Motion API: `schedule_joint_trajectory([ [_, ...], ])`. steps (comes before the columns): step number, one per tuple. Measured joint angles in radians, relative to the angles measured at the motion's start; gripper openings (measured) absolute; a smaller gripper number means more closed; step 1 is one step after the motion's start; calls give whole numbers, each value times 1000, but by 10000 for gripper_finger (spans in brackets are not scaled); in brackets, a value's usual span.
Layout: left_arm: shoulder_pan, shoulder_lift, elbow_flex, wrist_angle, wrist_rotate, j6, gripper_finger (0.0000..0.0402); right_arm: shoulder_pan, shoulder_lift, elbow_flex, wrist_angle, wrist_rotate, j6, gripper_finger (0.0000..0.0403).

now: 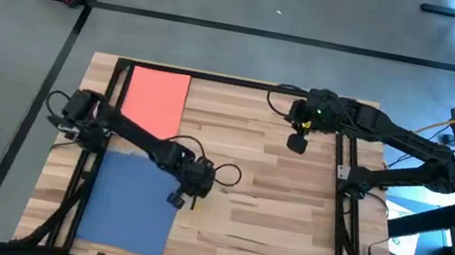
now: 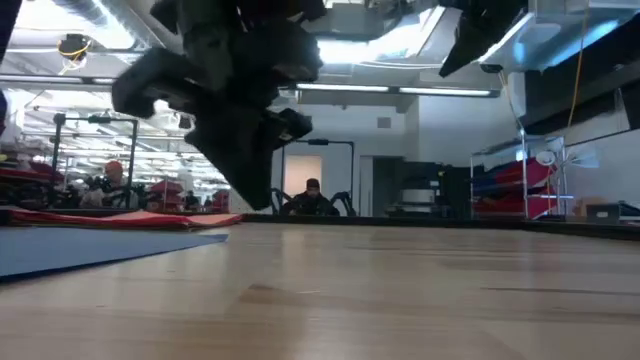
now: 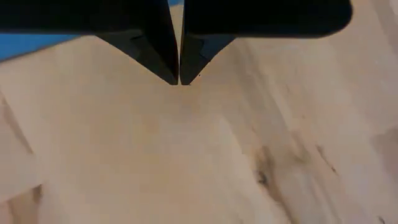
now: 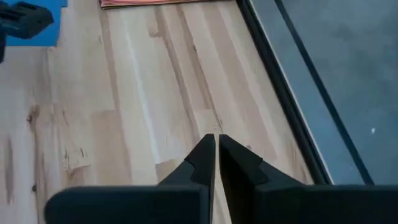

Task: Organize paper
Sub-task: Stack the blue colored paper on top of the blue colored paper

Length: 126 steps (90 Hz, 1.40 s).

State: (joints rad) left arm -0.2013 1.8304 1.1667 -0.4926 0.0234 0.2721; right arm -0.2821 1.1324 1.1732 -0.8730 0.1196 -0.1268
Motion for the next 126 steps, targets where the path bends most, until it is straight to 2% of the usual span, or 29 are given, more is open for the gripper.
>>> schedule_joint_trajectory([
  [18, 7, 32, 0, -1, 49, 24, 0, 0, 0, 0, -10, -1, 14, 10],
  [29, -17, 32, -1, -57, 53, 38, 0, 0, 0, 0, -22, -1, 29, 10],
  [39, -34, 31, -50, -54, 58, 19, 0, 0, 0, 0, -21, -1, 29, 10],
  [54, -60, 23, -119, -10, 48, -24, 0, 0, 0, 0, -20, -1, 27, 10],
  [79, -59, 7, -126, -36, 31, -66, 0, 0, 0, 0, -20, -1, 25, 10],
  [126, -58, -39, -134, -193, -9, -55, 0, 0, 0, 0, -11, 11, 25, 10],
])
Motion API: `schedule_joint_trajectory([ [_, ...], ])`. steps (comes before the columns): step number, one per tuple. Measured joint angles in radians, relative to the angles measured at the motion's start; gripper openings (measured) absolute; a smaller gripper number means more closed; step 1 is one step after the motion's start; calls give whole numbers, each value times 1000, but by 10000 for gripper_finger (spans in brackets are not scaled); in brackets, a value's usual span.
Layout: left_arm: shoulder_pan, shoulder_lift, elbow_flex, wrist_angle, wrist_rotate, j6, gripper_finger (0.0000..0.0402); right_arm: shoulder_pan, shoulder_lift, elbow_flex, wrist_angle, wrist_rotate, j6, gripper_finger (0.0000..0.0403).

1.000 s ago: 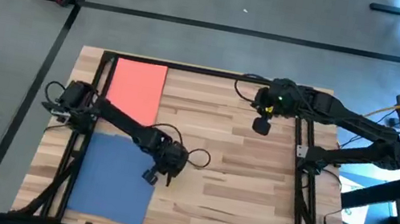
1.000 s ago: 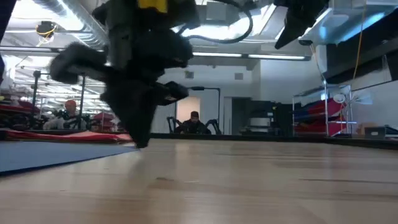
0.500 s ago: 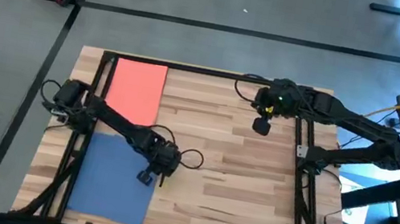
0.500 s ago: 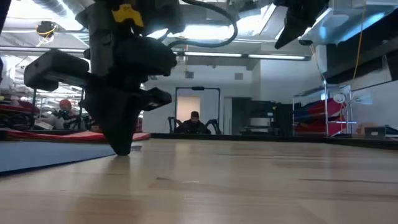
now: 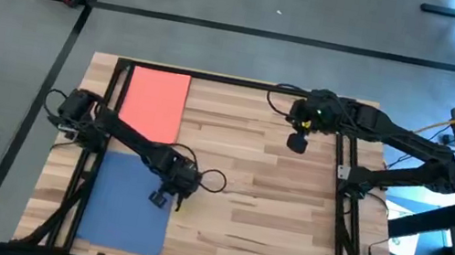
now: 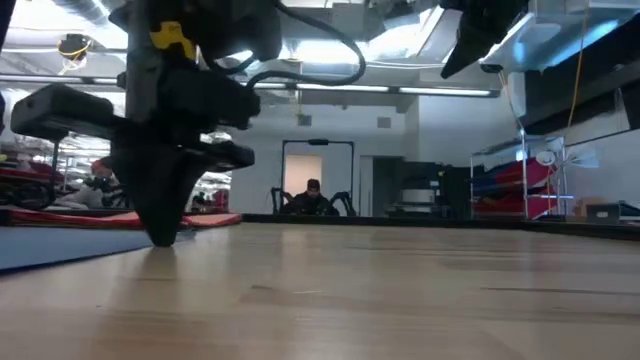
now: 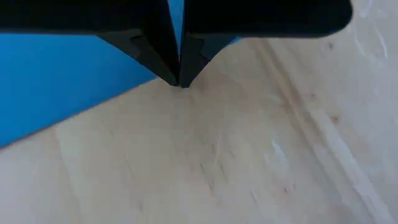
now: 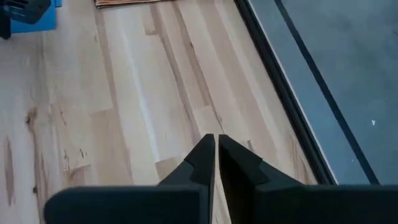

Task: Organize paper
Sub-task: Stack the blue colored paper on top of the blue colored paper

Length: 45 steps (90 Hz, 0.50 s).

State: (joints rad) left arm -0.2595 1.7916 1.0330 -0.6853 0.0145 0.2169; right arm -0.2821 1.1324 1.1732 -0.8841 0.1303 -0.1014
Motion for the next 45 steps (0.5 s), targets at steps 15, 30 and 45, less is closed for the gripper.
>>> schedule_joint_trajectory([
  [15, -4, -4, 0, -28, -7, -8, 0, 0, 0, 0, 3, 0, 0, 10],
  [30, -48, -12, 16, -25, 15, -32, 0, 0, 0, 0, 5, 0, 0, 10],
  [45, -94, -13, 24, 85, 92, -101, 0, 0, 0, 0, 4, 0, 0, 10],
])
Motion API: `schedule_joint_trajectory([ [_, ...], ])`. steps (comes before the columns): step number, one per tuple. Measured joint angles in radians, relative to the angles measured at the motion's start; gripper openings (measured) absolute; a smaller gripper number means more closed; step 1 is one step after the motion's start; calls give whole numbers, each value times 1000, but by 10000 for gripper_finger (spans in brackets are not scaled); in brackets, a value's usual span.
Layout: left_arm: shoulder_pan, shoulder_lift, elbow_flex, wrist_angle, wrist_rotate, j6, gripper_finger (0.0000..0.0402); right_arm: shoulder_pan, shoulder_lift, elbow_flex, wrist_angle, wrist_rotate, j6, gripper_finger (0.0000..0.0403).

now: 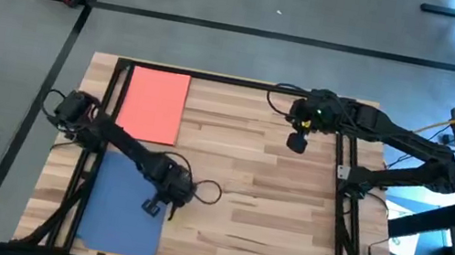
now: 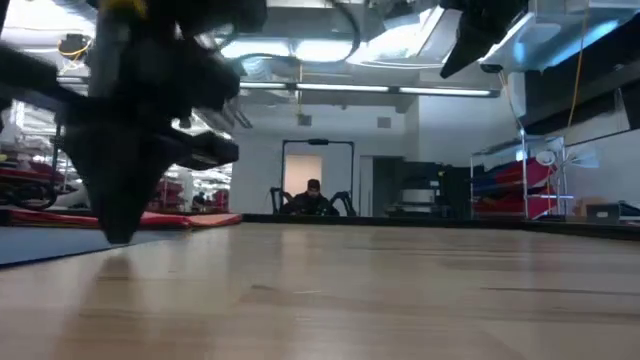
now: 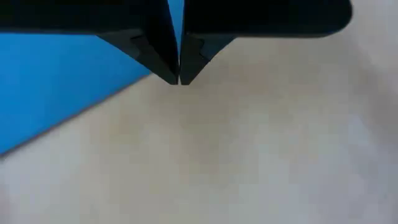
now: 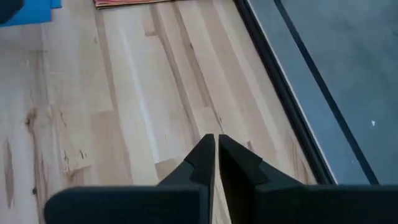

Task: Organize paper
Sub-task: Stack the blue colored paper on top of the blue colored paper

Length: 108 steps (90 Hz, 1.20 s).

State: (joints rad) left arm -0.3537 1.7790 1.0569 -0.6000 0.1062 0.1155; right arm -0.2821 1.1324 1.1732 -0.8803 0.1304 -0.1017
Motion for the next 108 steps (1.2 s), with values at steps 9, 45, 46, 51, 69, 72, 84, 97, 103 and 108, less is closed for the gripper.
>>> schedule_joint_trajectory([
  [9, -25, 1, 1, 79, 3, -28, 0, 0, 0, 0, 0, 0, 0, 10],
  [45, -68, 5, -40, 137, 15, -93, 0, 0, 7, 0, -5, 0, 0, 10],
  [46, -70, 5, -42, 136, 15, -93, 0, 0, 8, 0, -5, 0, 0, 10],
  [51, -79, 5, -56, 142, 15, -93, 0, 0, 12, 0, -3, 0, 0, 10],
  [69, -96, 1, -75, 126, 11, -104, 0, 0, 32, 0, -3, -4, 0, 10],
  [72, -97, 1, -75, 112, 11, -98, 0, 0, 35, 0, -2, -8, 0, 10],
  [84, -97, -1, -74, 71, 15, -89, 0, 0, 52, 0, -2, -18, -4, 10],
  [97, -100, -1, -75, 57, 15, -82, 0, 0, 65, 0, -3, -18, -7, 10],
  [103, -100, -2, -75, 44, 15, -82, 0, 0, 66, 0, -4, -19, -8, 10],
  [108, -100, -4, -75, 29, 15, -82, 0, 0, 65, 0, -2, -19, -8, 10],
])
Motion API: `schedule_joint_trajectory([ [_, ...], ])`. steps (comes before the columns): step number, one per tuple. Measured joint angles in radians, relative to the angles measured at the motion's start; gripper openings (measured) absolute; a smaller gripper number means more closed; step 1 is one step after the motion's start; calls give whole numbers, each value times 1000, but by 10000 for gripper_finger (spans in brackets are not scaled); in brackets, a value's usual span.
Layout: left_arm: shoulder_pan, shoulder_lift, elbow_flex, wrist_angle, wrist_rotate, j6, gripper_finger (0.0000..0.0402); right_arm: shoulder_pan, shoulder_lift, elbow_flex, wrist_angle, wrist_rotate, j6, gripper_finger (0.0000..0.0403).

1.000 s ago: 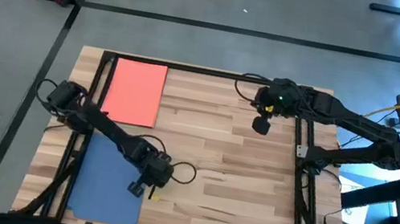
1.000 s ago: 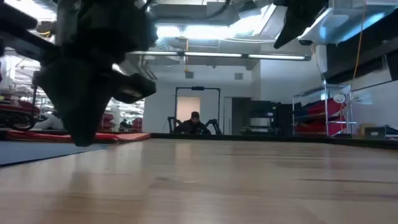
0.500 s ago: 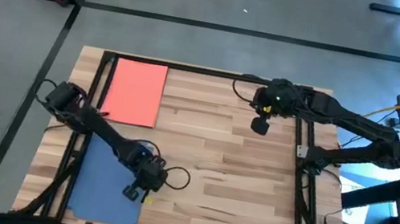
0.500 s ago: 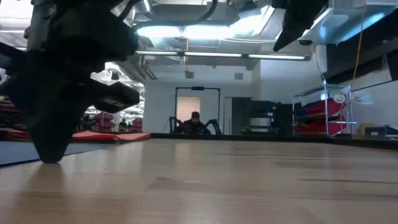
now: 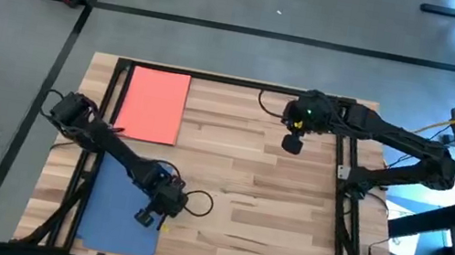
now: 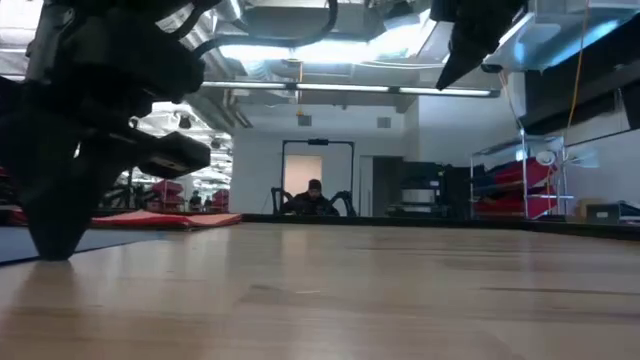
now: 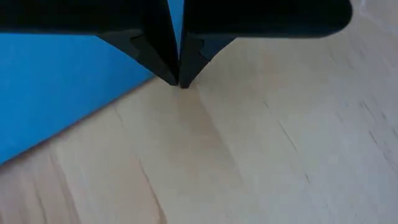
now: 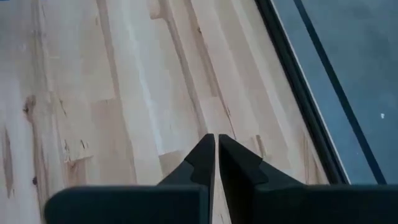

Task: Organize paper
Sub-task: Stack the blue colored paper on top of the blue colored paper

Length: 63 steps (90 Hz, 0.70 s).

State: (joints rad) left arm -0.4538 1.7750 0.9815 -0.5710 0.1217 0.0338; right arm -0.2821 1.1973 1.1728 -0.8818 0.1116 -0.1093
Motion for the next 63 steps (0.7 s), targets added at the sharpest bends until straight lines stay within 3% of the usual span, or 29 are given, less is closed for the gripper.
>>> schedule_joint_trajectory([
  [28, -9, -57, -12, -82, -5, -32, 0, 0, 0, 0, 0, 0, 0, 10],
  [63, -69, -99, 23, -44, 34, -123, 0, 0, 0, 0, 1, 0, -4, 10],
])
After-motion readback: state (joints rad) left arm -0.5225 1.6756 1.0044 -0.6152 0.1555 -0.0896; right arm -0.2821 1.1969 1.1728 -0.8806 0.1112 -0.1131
